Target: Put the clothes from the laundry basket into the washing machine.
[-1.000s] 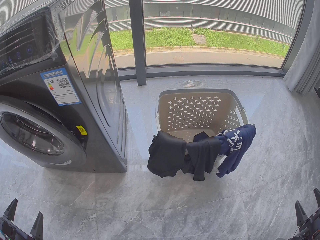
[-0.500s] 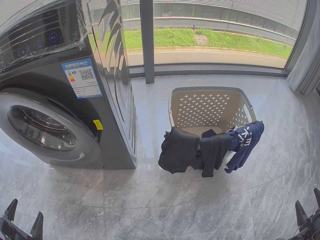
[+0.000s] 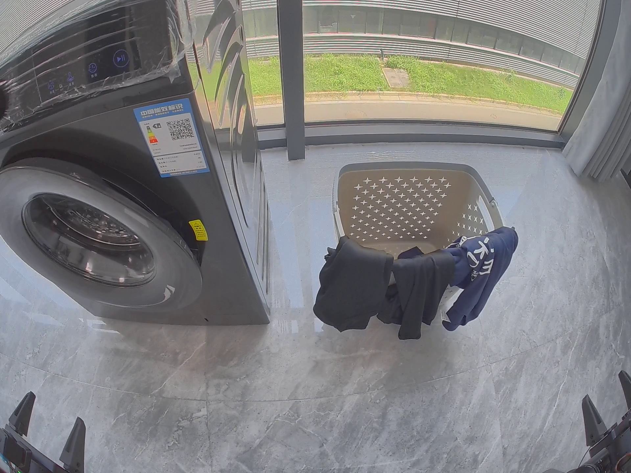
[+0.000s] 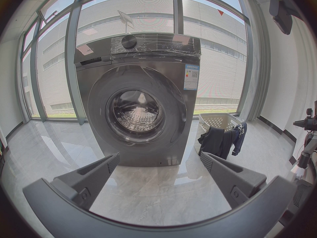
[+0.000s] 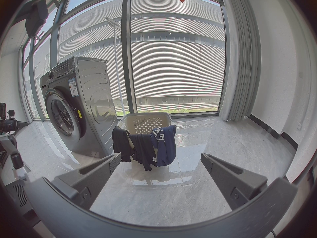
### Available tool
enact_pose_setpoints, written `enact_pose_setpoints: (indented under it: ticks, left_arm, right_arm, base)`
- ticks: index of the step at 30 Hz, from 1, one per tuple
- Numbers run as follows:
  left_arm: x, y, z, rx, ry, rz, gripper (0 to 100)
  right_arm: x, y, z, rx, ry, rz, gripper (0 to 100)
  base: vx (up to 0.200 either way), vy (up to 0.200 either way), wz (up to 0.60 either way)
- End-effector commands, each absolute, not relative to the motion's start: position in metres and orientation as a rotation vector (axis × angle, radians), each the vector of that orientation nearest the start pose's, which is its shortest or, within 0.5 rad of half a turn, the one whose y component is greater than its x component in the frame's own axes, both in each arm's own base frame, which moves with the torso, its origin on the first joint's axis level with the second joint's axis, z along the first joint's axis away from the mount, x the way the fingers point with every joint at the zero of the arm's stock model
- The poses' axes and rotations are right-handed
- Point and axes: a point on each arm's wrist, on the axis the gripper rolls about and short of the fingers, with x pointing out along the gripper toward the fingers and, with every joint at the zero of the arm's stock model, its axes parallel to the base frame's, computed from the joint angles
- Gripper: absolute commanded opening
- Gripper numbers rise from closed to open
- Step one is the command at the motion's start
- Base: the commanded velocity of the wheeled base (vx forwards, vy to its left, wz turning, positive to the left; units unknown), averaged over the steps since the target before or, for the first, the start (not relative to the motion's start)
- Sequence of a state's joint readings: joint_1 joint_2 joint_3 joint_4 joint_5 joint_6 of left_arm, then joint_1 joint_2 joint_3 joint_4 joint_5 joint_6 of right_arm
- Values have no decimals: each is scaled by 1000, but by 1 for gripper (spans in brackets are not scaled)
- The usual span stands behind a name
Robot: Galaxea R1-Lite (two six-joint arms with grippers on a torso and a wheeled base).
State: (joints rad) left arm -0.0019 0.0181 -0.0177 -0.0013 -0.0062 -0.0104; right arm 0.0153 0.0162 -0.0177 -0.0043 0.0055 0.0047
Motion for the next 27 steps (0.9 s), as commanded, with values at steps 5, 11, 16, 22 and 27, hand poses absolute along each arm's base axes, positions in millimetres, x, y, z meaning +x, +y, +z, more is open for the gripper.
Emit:
enact_pose_setpoints:
  ticks: [5, 11, 16, 22, 27]
  left_arm:
    - [-22, 0, 76, -11, 3, -8, 100]
    - [-22, 0, 76, -9, 3, -9, 100]
    - [-22, 0, 76, -8, 3, -9, 100]
    - [-22, 0, 76, -6, 3, -9, 100]
    - [-22, 0, 76, -6, 3, -9, 100]
  right_arm:
    - [-23, 0, 76, 5, -5, 21, 100]
    - [-23, 0, 76, 5, -5, 21, 100]
    - [-23, 0, 76, 5, -5, 21, 100]
    - [-23, 0, 76, 2, -5, 21, 100]
    - [-23, 0, 76, 2, -5, 18, 100]
  base:
    - [0, 200, 0]
    - [0, 200, 0]
    - [0, 40, 0]
    - [0, 0, 100]
    - [0, 0, 600]
